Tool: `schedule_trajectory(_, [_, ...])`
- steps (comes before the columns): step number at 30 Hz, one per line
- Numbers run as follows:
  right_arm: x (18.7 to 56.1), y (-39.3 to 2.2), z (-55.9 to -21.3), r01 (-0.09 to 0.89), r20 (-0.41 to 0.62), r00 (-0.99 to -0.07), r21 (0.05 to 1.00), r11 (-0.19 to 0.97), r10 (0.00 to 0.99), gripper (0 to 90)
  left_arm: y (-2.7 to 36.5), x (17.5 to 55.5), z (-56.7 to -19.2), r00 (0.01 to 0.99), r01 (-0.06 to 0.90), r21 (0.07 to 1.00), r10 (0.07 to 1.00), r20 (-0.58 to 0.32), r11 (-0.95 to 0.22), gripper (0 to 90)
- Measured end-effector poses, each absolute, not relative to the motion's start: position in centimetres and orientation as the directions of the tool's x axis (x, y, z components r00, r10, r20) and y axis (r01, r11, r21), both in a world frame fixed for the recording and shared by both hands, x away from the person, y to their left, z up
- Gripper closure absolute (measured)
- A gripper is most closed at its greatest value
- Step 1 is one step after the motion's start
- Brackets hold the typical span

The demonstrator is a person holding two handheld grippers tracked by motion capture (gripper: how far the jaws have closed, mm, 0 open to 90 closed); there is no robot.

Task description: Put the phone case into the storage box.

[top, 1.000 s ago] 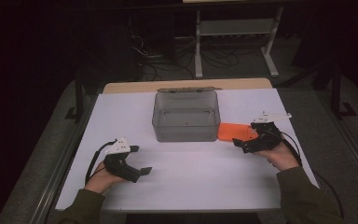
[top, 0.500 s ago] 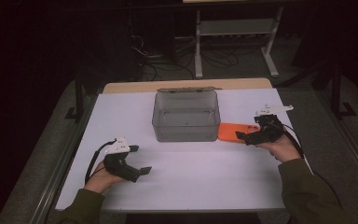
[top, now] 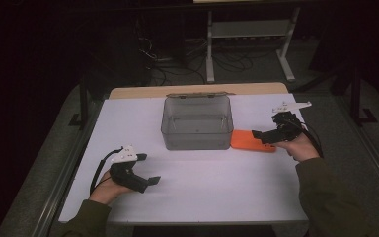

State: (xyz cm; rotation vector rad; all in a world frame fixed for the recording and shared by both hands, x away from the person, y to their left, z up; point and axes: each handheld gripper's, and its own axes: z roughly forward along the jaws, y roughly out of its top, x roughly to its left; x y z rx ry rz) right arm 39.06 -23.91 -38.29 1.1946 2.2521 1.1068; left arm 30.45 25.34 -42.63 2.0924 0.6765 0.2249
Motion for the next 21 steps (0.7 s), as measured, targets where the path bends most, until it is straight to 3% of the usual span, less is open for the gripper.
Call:
schedule_trajectory(12, [41.1,-24.4,-38.3,0.580,0.046,-0.532,0.747,0.324,0.845,1.9,25.4,30.5,-42.6,0.834,0.380,0.810,0.545,-0.090,-0.447,0.0])
schedule_trajectory(21, [42.1,-24.7,-39.1,0.625,0.051,-0.494,0.714,0.314,0.868,17.3,25.4,30.5,-42.6,0.835,0.378,0.810,0.543,-0.090,-0.448,0.0])
